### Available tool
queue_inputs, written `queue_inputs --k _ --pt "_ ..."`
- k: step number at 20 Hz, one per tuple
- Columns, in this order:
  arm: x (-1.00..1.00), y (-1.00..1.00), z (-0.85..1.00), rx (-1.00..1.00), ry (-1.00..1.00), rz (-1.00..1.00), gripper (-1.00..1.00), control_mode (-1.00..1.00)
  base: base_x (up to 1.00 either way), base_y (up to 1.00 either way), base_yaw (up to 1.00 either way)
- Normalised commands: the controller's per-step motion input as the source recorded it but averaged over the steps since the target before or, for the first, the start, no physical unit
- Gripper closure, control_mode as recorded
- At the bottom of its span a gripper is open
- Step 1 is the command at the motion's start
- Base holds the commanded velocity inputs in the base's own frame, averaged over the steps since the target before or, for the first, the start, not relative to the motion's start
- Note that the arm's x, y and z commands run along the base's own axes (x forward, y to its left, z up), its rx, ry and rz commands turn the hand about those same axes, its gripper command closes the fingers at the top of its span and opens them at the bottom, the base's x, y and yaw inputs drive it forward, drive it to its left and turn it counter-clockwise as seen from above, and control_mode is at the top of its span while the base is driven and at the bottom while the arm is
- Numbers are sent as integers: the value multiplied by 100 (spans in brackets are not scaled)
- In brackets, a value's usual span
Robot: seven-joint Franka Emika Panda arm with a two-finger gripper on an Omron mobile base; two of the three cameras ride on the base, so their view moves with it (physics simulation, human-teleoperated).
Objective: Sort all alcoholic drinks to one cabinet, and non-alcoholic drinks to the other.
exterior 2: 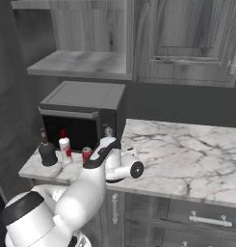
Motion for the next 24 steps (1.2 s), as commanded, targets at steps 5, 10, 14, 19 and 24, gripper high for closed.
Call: queue_inputs --k 5,10,14,19,24 --pt "-21 0 67 -6 3 -8 100 -100 0 0 0" --pt "-19 0 73 -2 9 -8 100 -100 0 0 0" --pt "-15 0 61 -1 5 -7 100 -100 0 0 0" --pt "-27 0 60 0 6 -9 100 -100 0 0 0" --pt "-32 0 55 0 2 -10 100 -100 0 0 0"
